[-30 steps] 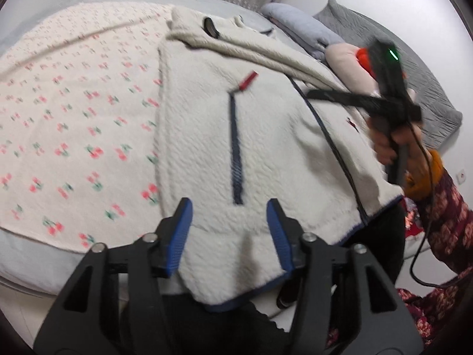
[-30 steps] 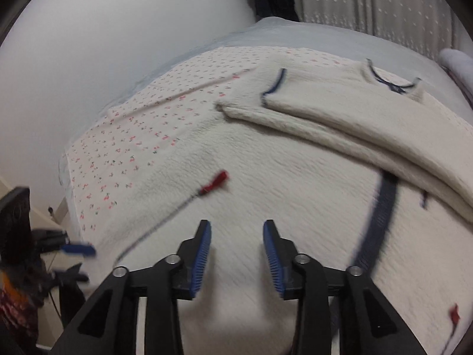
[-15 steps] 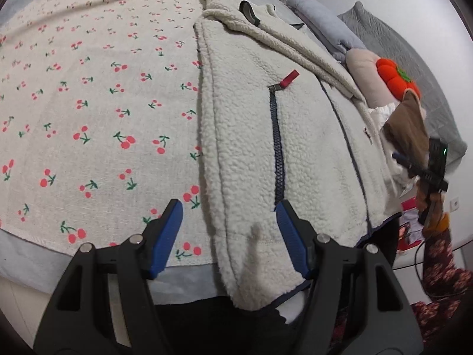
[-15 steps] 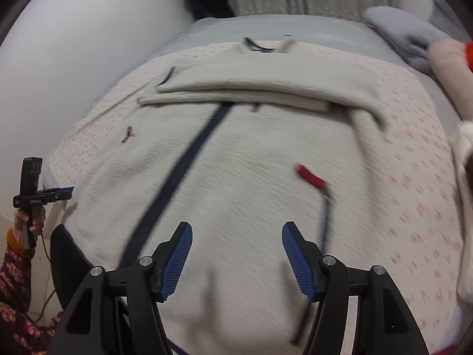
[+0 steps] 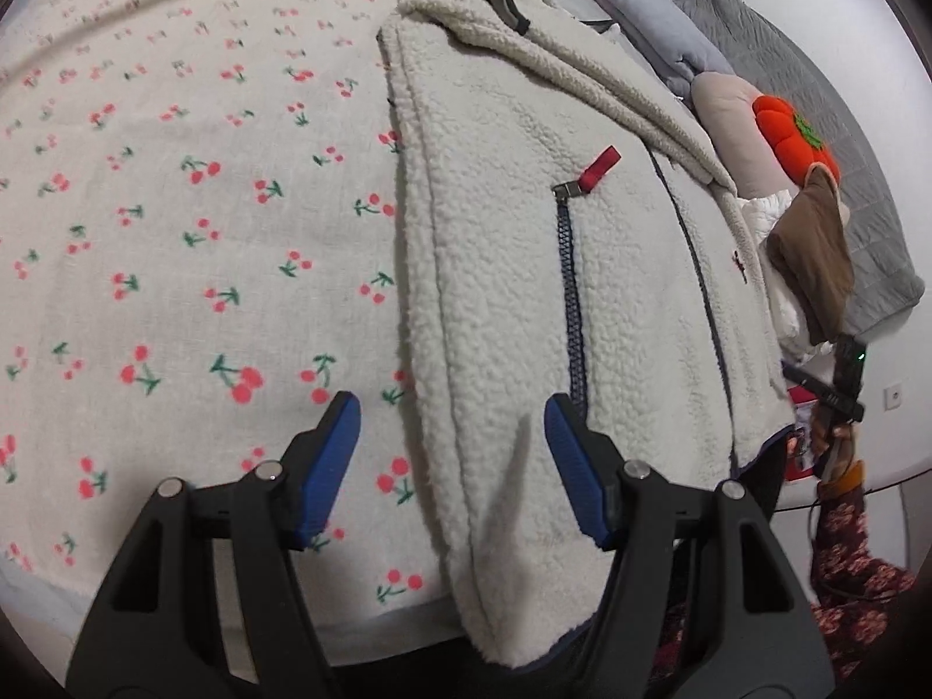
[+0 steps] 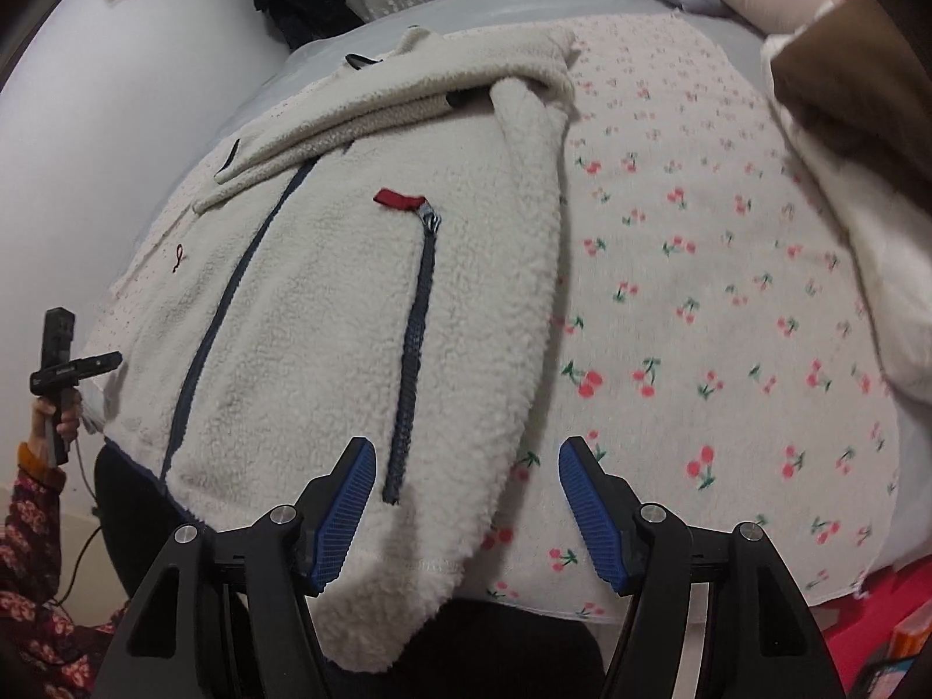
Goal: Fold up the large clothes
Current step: 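Grasp the jacket side edge with the right tool and lift it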
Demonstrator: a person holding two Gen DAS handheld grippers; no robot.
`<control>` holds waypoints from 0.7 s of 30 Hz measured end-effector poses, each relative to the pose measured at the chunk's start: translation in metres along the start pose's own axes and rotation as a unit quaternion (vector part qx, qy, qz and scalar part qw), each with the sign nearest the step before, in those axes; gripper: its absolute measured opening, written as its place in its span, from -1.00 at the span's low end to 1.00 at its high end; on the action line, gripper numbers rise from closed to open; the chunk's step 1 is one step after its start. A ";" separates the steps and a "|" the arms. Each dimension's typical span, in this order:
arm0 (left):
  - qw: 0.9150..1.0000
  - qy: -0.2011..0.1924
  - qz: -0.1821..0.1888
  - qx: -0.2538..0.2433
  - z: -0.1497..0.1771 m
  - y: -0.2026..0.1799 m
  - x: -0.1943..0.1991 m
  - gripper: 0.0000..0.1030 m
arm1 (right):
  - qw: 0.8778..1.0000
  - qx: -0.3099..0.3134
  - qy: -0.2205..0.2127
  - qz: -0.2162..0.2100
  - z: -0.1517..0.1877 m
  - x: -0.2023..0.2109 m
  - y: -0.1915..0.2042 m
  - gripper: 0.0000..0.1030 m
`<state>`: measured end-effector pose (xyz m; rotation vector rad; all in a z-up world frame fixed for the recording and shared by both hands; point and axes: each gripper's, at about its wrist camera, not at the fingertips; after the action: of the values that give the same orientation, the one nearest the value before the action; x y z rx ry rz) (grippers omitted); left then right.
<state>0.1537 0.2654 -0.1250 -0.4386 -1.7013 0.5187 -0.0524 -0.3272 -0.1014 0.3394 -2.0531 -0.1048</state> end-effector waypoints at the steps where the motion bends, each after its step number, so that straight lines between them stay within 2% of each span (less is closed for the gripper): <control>1: 1.000 0.006 0.007 0.003 -0.001 0.000 -0.002 0.29 | 1.000 -0.003 0.000 -0.009 0.001 -0.003 -0.001 0.30; 5: 0.998 0.042 0.047 0.006 0.009 -0.002 -0.006 0.29 | 0.999 -0.002 0.013 -0.042 0.008 -0.017 0.005 0.20; 9: 0.997 0.060 0.053 -0.013 0.029 -0.007 -0.005 0.29 | 0.999 0.010 0.013 -0.044 0.010 -0.020 0.011 0.18; 15: 0.991 0.082 0.110 -0.008 0.050 -0.010 -0.005 0.28 | 0.996 -0.028 0.007 -0.085 0.012 -0.020 0.007 -0.20; 18: 0.989 0.082 0.125 0.000 0.056 -0.011 -0.011 0.22 | 0.994 -0.043 0.002 -0.104 0.013 -0.020 0.008 -0.29; 21: 0.988 0.076 0.133 0.026 0.057 -0.009 -0.016 -0.01 | 0.995 -0.038 0.018 -0.087 0.016 -0.026 0.010 -0.48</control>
<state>0.1002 0.2430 -0.1419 -0.6557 -1.4871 0.7027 -0.0563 -0.3115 -0.1285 0.4692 -1.9756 -0.2806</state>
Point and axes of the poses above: each gripper's, at about its wrist camera, not at the fingertips, and x roughly against the way its jaws point, y to its left, z to its underside, and after that the axes turned 15 degrees about x, right-handed
